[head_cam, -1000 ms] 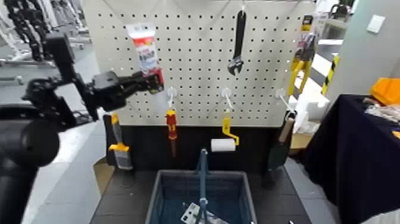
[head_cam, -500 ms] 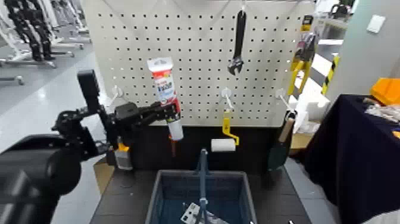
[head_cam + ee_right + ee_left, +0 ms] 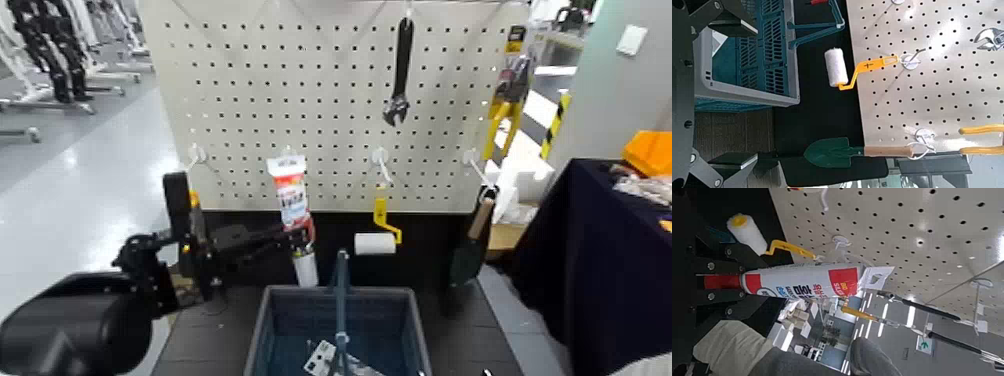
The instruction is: Put the red glue tube into the crate.
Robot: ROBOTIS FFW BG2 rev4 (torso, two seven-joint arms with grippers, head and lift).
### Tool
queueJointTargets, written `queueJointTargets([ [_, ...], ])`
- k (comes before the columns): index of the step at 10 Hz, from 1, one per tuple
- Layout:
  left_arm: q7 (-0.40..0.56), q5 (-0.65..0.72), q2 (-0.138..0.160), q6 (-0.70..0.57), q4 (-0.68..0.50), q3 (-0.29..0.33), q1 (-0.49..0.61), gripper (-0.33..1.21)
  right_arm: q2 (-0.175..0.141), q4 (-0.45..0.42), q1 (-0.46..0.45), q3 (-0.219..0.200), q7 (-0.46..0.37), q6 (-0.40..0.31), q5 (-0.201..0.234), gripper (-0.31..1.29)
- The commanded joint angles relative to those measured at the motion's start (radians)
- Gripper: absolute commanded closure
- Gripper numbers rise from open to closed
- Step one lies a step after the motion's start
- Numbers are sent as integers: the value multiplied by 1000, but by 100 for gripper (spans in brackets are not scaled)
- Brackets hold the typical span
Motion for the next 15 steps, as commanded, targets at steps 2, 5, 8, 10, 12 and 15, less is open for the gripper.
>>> queueJointTargets([
  [2, -26, -40, -5, 3, 86, -8, 30, 105, -1, -1, 0, -3, 1, 1, -5, 18],
  [5, -41, -79, -12, -11, 180, -17, 33, 105, -2, 1, 1, -4, 1, 1, -11, 18],
  [8, -51, -141, -15, -34, 246, -15, 28, 105, -1, 2, 0, -4, 5, 3, -11, 18],
  [10, -52, -153, -17, -51, 289, -29, 16, 105, 1, 4, 0, -4, 8, 3, -12, 18],
  [12, -52, -171, -15, -58, 316, -35, 4, 105, 1, 4, 0, -6, 11, 3, -14, 18],
  [15, -52, -187, -17, -67, 339, -51, -12, 105, 1, 4, -2, -4, 12, 3, -16, 18],
])
